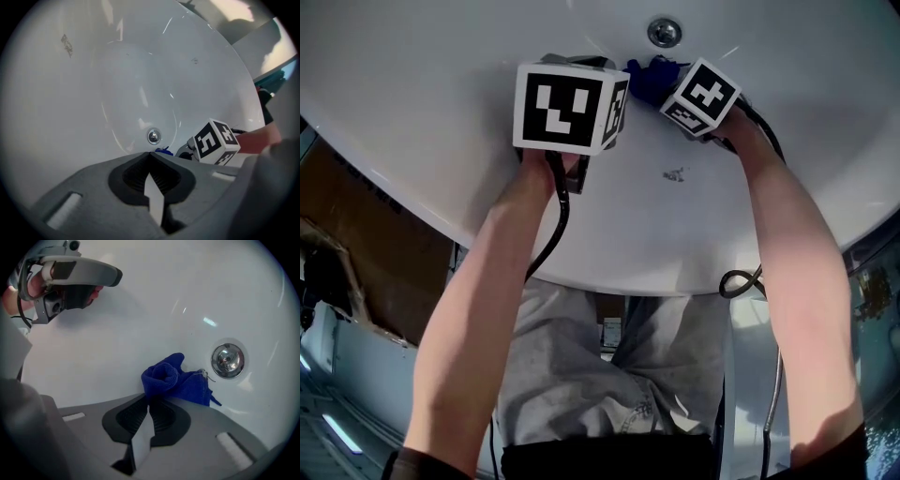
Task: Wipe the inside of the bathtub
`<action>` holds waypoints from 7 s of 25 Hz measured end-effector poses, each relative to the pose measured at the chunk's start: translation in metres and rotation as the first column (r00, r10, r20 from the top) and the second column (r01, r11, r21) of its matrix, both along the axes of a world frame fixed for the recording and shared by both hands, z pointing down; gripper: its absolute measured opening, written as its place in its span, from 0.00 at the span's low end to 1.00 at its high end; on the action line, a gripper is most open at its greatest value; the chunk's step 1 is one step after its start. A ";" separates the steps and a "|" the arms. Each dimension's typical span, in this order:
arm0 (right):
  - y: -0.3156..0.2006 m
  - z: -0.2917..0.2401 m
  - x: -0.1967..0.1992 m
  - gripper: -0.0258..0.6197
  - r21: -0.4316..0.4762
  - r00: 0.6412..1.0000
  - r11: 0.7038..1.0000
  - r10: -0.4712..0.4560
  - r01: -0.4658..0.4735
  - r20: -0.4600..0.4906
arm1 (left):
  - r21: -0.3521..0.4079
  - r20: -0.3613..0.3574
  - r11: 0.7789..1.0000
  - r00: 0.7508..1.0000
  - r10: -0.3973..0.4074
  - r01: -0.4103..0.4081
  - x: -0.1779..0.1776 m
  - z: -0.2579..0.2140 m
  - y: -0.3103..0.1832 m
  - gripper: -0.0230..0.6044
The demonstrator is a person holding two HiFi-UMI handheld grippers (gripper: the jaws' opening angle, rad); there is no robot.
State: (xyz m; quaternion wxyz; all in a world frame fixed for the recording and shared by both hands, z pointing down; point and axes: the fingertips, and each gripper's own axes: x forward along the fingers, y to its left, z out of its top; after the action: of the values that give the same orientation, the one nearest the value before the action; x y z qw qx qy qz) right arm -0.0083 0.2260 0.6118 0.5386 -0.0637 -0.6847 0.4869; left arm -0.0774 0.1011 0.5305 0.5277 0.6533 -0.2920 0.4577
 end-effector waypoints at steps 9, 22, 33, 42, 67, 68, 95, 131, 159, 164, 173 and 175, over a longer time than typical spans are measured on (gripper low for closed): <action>0.010 -0.046 -0.013 0.07 -0.058 0.990 0.997 0.064 -0.057 0.126 | 0.014 -0.005 1.000 1.000 0.017 -0.017 0.008 -0.011 0.002 0.04; 0.037 -0.098 -0.017 0.07 -0.110 0.964 0.993 0.073 -0.046 0.256 | 0.013 0.033 0.998 0.998 0.062 -0.063 0.001 -0.022 0.012 0.04; 0.065 -0.162 -0.028 0.07 -0.136 0.920 0.991 0.056 -0.003 0.387 | 0.044 0.005 0.998 0.999 0.051 -0.051 0.027 -0.042 0.023 0.04; 0.085 -0.227 -0.034 0.07 -0.156 0.875 0.987 0.036 0.045 0.482 | 0.074 0.008 0.994 0.996 0.085 -0.086 0.036 -0.061 0.010 0.04; 0.102 -0.318 -0.060 0.07 -0.181 0.720 0.973 0.024 0.142 0.694 | 0.041 0.011 0.994 0.995 0.099 -0.099 0.037 -0.055 0.024 0.04; 0.096 -0.316 -0.060 0.07 -0.187 0.722 0.975 0.044 0.119 0.690 | 0.040 0.009 0.994 0.995 0.099 -0.099 0.039 -0.054 0.024 0.04; -0.056 -0.038 0.050 0.07 0.266 0.923 0.899 -0.378 0.347 0.072 | -0.054 0.036 0.998 0.998 0.042 -0.040 0.029 0.002 0.015 0.04; 0.044 -0.072 0.039 0.07 -0.046 0.950 0.958 -0.273 0.283 0.149 | -0.061 0.011 0.996 0.998 0.065 -0.065 0.029 -0.013 0.041 0.04; 0.095 -0.221 0.009 0.07 -0.202 0.961 0.979 0.020 0.037 0.276 | 0.029 0.007 0.997 0.998 0.065 -0.065 0.018 -0.103 0.060 0.04; 0.106 -0.255 -0.002 0.07 -0.211 0.957 0.976 0.009 0.055 0.290 | 0.049 -0.005 0.997 0.998 0.058 -0.058 0.016 -0.133 0.062 0.04; 0.112 -0.299 -0.015 0.07 -0.136 0.973 0.991 0.017 0.015 0.232 | 0.092 -0.007 0.994 0.998 0.067 -0.066 0.016 -0.190 0.056 0.04; 0.106 -0.310 -0.021 0.07 -0.123 0.972 0.992 0.059 -0.031 0.226 | 0.109 -0.009 0.992 0.998 0.063 -0.061 0.014 -0.205 0.049 0.04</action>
State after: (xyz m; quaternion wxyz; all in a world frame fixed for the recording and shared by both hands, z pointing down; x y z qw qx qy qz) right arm -0.0289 0.3317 0.3013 0.4402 -0.1358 -0.7132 0.5283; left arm -0.0630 0.1502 0.3252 0.4787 0.6925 -0.2928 0.4534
